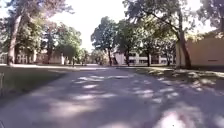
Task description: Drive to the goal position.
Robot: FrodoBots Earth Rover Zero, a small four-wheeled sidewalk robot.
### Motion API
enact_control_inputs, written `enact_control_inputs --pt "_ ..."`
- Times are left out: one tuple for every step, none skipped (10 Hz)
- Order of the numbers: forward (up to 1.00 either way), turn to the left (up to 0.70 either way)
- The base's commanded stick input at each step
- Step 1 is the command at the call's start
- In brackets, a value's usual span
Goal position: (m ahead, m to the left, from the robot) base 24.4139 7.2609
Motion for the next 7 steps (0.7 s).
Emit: enact_control_inputs --pt "0.70 0.14" --pt "0.70 0.14" --pt "0.70 0.14" --pt "0.70 0.11" --pt "0.70 0.03" --pt "0.70 0.00" --pt "0.70 0.00"
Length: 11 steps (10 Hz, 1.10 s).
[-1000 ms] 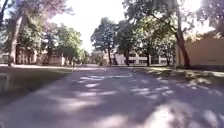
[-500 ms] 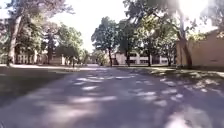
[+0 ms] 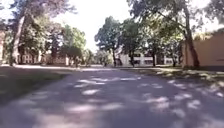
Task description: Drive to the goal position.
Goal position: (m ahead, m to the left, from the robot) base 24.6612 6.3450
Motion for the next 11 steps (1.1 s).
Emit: enact_control_inputs --pt "0.70 0.00" --pt "0.70 0.00" --pt "0.70 0.00" --pt "0.70 0.01" --pt "0.70 0.08" --pt "0.70 0.14" --pt "0.70 0.14" --pt "0.70 0.11" --pt "0.70 0.00" --pt "0.70 0.00" --pt "0.70 0.00"
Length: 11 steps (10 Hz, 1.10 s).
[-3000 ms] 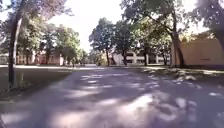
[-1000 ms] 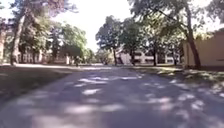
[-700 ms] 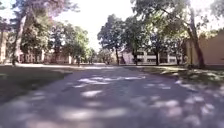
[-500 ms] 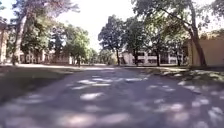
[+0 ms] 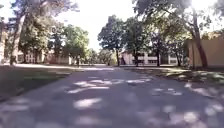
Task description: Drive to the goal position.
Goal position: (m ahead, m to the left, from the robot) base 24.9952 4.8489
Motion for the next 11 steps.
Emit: enact_control_inputs --pt "0.70 0.00" --pt "0.70 0.01" --pt "0.70 0.10" --pt "0.70 0.14" --pt "0.70 0.12" --pt "0.70 0.07" --pt "0.70 0.02" --pt "0.70 0.00" --pt "0.70 0.00" --pt "0.70 0.00" --pt "0.70 0.01"
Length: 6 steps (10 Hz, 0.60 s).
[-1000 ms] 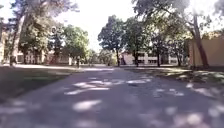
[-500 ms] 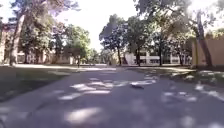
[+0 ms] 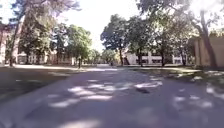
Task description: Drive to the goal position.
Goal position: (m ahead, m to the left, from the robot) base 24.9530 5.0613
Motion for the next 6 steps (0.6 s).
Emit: enact_control_inputs --pt "0.70 0.02" --pt "0.70 0.11" --pt "0.70 0.14" --pt "0.70 0.14" --pt "0.70 0.14" --pt "0.70 0.10"
